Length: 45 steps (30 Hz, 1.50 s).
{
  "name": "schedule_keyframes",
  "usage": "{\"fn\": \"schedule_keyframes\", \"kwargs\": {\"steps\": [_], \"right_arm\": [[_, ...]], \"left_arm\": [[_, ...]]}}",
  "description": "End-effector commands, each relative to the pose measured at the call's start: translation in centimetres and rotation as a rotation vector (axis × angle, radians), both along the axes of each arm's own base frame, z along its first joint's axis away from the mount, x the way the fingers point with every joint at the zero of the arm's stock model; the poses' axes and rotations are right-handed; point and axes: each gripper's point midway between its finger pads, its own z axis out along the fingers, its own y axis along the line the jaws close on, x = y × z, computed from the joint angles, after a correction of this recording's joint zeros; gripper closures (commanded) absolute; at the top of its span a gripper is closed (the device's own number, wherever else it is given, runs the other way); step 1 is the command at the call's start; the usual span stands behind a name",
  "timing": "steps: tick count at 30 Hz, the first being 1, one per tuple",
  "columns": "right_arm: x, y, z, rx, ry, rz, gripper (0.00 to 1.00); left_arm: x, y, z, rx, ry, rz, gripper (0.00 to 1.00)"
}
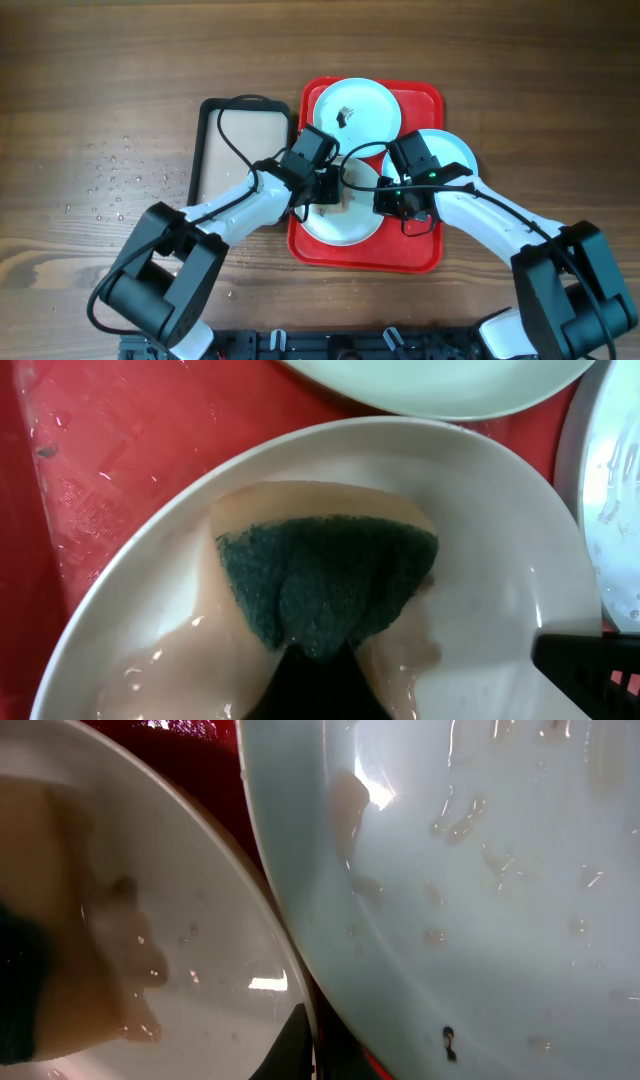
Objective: Clean dirty plates on tray and stack at the side
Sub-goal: 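Scrub the white plate with the sponge while right gripper holds it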
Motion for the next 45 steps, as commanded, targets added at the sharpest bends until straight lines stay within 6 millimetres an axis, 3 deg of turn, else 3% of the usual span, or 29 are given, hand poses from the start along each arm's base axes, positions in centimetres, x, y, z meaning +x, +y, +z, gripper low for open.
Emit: {"fn": "schedule_keyframes", "kwargs": {"steps": [1, 4, 6, 7, 9, 10, 13, 16, 23, 27, 32, 34, 35, 37, 41, 45], "right_arm": [[-0.1, -1.5, -0.9, -0.075, 0.000, -0.017, 0.95], [-0.1, -1.5, -0.9, -0.075, 0.000, -0.018, 0.96], [-0.1, -1.5, -0.9, -0.075, 0.000, -0.017, 0.96], [-0.1, -1.5, -0.9, -0.075, 0.000, -0.017, 0.96], [-0.2, -1.5, -0.9, -0.076, 0.002, -0.018, 0.96], [-0.2, -1.5, -0.9, -0.077, 0.004, -0.017, 0.96], [-0.2, -1.5, -0.9, -0.078, 0.005, -0.017, 0.96], [-0.4, -1.6, -1.0, -0.080, 0.012, -0.017, 0.96], [-0.7, -1.7, -1.1, -0.087, 0.026, -0.017, 0.96], [-0.8, -1.7, -1.1, -0.087, 0.027, -0.016, 0.96], [-0.7, -1.7, -1.0, -0.086, 0.024, -0.017, 0.96], [-0.7, -1.7, -1.0, -0.086, 0.024, -0.017, 0.96], [-0.7, -1.7, -1.0, -0.086, 0.024, -0.017, 0.96], [-0.7, -1.7, -1.0, -0.086, 0.024, -0.017, 0.96], [-0.7, -1.7, -1.1, -0.091, 0.018, 0.009, 0.96], [-0.7, -1.7, -1.0, -0.092, 0.015, 0.020, 0.96]], "left_arm": [[-0.1, 6.0, -2.9, 0.267, 0.030, 0.186, 0.96], [-0.4, 10.8, -2.6, 0.504, -0.004, 0.245, 0.96], [-0.8, 10.7, -2.8, 0.497, 0.014, 0.239, 0.96], [-0.9, 9.8, -3.0, 0.446, 0.035, 0.226, 0.96], [-1.8, 5.6, -3.2, 0.230, 0.125, 0.162, 0.96], [-2.2, 3.0, -2.9, 0.096, 0.164, 0.118, 0.96], [-1.7, -1.3, -1.2, -0.137, 0.191, 0.093, 0.96], [-1.3, -2.7, -0.6, -0.197, 0.203, 0.165, 0.96], [-3.0, -4.4, -0.9, -0.179, 0.211, 0.131, 0.96], [-2.6, 1.4, -2.8, 0.082, 0.174, 0.279, 0.96], [-1.6, 10.3, -1.1, 0.484, 0.080, 0.423, 0.96], [-1.5, 11.5, -0.8, 0.548, 0.051, 0.431, 0.96], [-1.2, 11.1, -0.8, 0.528, 0.044, 0.434, 0.96], [-0.5, 7.6, -1.3, 0.348, 0.075, 0.411, 0.96], [0.6, -2.4, -0.8, -0.108, 0.162, 0.276, 0.96], [-0.7, -6.0, -2.7, -0.198, 0.241, 0.252, 0.96]]}}
